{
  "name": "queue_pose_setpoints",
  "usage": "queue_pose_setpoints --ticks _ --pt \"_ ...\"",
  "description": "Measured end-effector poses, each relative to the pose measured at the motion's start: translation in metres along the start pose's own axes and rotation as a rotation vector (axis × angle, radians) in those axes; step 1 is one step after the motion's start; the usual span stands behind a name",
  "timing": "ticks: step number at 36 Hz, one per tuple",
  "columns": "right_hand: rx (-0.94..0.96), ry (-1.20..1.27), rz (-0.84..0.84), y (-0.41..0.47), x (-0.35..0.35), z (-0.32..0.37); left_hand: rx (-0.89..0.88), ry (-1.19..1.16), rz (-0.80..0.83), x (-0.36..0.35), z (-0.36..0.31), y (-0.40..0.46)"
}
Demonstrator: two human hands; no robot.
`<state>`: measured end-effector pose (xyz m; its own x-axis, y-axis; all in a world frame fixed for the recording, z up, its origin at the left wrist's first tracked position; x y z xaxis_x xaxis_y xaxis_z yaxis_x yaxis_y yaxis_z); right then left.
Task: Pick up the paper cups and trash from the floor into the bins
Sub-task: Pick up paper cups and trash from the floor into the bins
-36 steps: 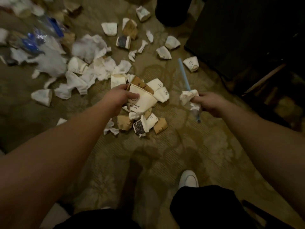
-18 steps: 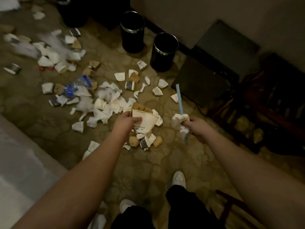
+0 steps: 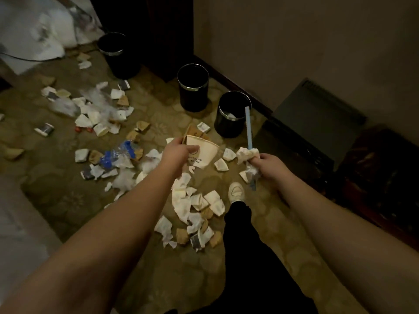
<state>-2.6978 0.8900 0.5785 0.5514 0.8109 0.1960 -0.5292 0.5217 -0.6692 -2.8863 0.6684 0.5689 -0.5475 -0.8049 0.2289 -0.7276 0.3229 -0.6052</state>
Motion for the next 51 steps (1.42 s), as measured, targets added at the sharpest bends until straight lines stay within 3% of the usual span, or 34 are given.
queue_pose_setpoints --ticks 10,17,35,44,51 --pt "-0.044 -0.034 0.016 0.201 0.059 0.12 0.14 -0.064 -0.092 -0.071 -0.101 0.151" --pt "-0.016 -0.085 0.045 0.306 0.072 0.169 0.191 0.002 -0.12 -0.106 -0.131 0.242" --pt "-0.046 -0.167 0.034 0.568 0.047 0.14 0.258 0.114 -0.125 -0.214 -0.09 0.494" --pt "-0.006 -0.24 0.021 0.651 0.02 0.122 0.23 0.215 -0.11 -0.255 -0.068 0.566" --pt "0.126 -0.34 -0.005 0.705 0.004 0.126 0.19 0.178 -0.139 -0.268 -0.059 0.616"
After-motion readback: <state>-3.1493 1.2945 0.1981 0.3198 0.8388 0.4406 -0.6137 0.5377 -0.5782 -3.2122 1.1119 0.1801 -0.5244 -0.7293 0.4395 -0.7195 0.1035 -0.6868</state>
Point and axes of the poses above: each hand's wrist, its own y-axis towards the middle knuckle, its own x-axis out of the back of the hand, z = x × y, the point moved 10 cm from there along y, towards the middle knuckle, and after that the axes turned 15 degrees about y, right-handed, at the moved point
